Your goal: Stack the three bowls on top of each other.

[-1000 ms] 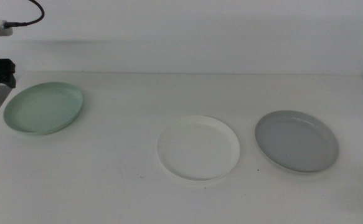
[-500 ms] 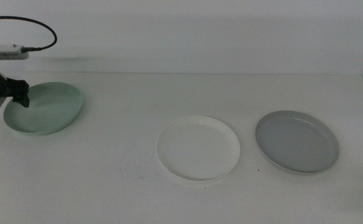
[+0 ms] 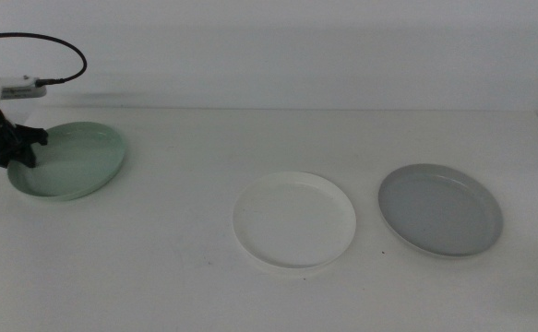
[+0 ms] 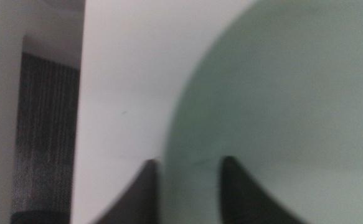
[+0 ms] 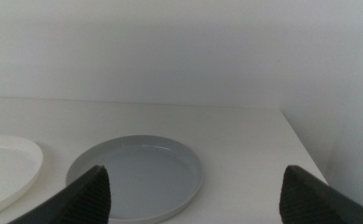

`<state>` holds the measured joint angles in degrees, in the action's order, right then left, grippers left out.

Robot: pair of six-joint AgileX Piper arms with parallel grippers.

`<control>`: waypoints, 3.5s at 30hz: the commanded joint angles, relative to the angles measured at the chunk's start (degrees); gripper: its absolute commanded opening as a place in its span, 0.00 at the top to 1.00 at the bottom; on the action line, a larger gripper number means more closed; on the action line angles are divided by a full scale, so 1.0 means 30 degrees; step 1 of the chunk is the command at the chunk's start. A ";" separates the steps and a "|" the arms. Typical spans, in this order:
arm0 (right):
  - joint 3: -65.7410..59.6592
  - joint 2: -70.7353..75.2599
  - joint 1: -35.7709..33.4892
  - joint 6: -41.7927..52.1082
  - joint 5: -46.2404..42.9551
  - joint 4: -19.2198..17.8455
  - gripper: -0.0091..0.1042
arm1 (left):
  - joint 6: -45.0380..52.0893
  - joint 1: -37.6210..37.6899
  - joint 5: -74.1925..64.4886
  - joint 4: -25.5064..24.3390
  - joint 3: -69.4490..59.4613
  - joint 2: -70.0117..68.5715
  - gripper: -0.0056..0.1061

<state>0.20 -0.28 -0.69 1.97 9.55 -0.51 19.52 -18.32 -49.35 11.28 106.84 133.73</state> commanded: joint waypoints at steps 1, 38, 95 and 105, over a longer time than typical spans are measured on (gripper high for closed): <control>-0.0066 0.0093 0.0056 0.0059 -0.0183 -0.0205 0.14 | -0.0201 -0.0107 -0.0553 0.0274 0.0066 0.0064 0.74; -0.0066 0.0093 0.0056 0.0059 -0.0183 -0.0205 0.14 | -0.7524 1.3776 -0.2537 0.0623 -0.4961 -0.7620 0.97; -0.0066 0.0093 0.0056 0.0059 -0.0183 -0.0205 0.14 | -0.2993 1.2486 -0.6869 0.2824 -1.4298 -2.8698 0.11; -0.0066 0.0093 0.0056 0.0059 -0.0183 -0.0205 0.14 | -0.3006 1.2486 -0.6869 0.3077 -1.4298 -2.8728 0.11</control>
<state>0.20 -0.28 -0.69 1.97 9.55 -0.63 10.96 19.16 -70.47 20.13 63.97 47.77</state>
